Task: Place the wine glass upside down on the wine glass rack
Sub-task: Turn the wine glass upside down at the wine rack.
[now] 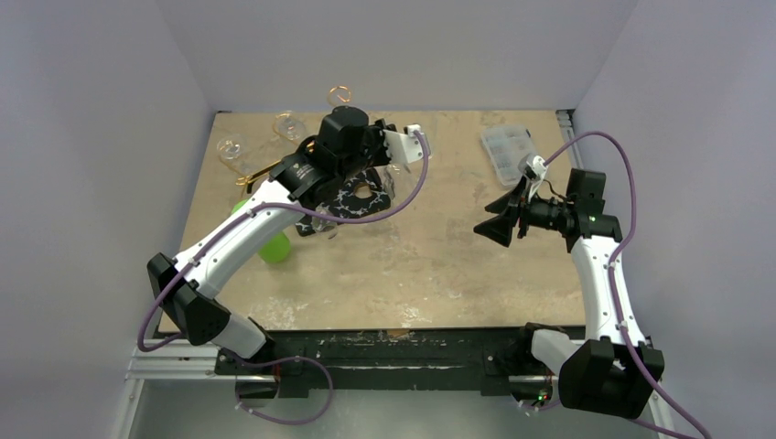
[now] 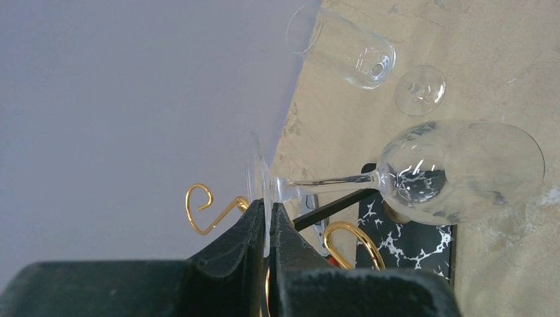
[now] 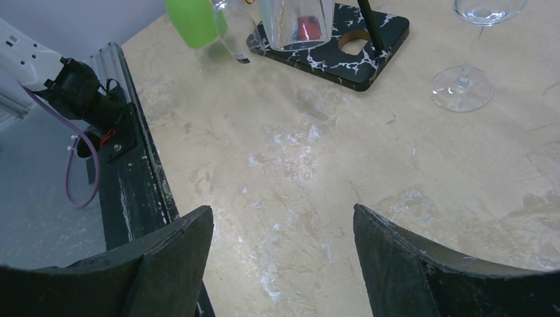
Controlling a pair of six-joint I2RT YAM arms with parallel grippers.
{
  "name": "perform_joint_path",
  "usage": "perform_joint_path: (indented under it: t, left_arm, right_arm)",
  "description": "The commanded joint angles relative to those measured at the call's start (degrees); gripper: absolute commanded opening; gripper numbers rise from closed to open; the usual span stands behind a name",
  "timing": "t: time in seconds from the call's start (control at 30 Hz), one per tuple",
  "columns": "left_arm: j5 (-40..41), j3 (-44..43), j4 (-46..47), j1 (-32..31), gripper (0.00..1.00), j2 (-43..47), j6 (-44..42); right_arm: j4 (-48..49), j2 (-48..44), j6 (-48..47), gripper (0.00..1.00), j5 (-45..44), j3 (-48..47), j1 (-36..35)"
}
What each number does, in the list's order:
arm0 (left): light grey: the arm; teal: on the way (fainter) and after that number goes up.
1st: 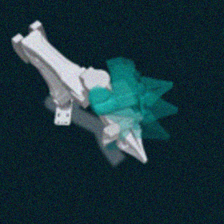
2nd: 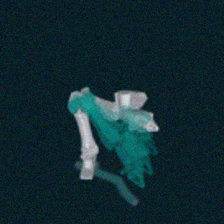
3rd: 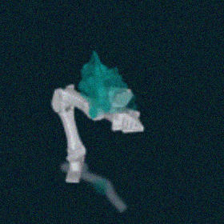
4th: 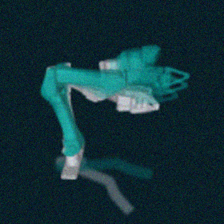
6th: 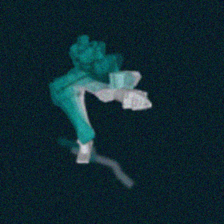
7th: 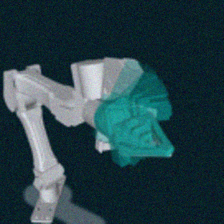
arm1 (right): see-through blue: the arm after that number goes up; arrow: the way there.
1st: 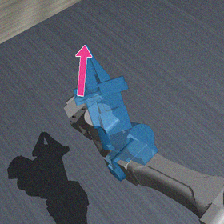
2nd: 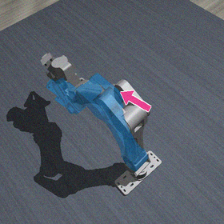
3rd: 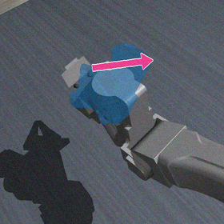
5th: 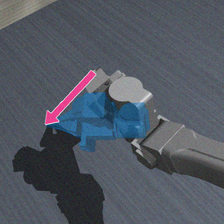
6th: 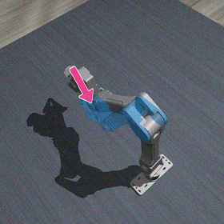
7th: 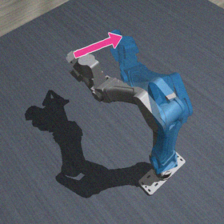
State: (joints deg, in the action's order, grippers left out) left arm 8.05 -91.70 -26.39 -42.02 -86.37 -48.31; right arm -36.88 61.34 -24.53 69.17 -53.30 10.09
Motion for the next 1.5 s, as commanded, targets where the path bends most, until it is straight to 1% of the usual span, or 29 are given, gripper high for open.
perform_joint_path:
  t: [0.0, 0.2, 0.57, 0.8, 1.2, 1.47]
  left_arm:
    - [0.73, -0.44, 5.3, 0.62, 0.0, 1.64, -0.99]
    - [2.32, -0.11, 5.46, 0.65, 0.0, 1.02, -1.81]
    - [5.78, 3.46, 7.77, 1.46, 0.0, 1.52, -3.17]
    - [6.17, 5.05, 8.03, 2.14, 0.0, 2.62, -2.93]
    - [6.53, 10.14, 9.0, 2.2, 0.0, 7.14, -2.49]
    - [6.44, 11.9, 6.88, 2.04, 0.0, 9.93, -1.63]
  right_arm:
    - [-0.82, -0.85, -0.89, 0.76, 1.9, -1.98, 0.16]
    - [-0.91, -1.05, -0.87, 0.76, 2.01, -1.99, 0.16]
    - [-0.91, -1.13, -0.91, 0.76, 2.09, -1.99, 0.18]
    - [-0.92, -1.22, -0.87, 0.76, 2.2, -2.03, 0.17]
    - [-1.0, -1.4, -0.91, 0.76, 2.31, -1.99, 0.12]
    - [-1.0, -1.4, -0.89, 0.76, 2.28, -1.97, 0.11]
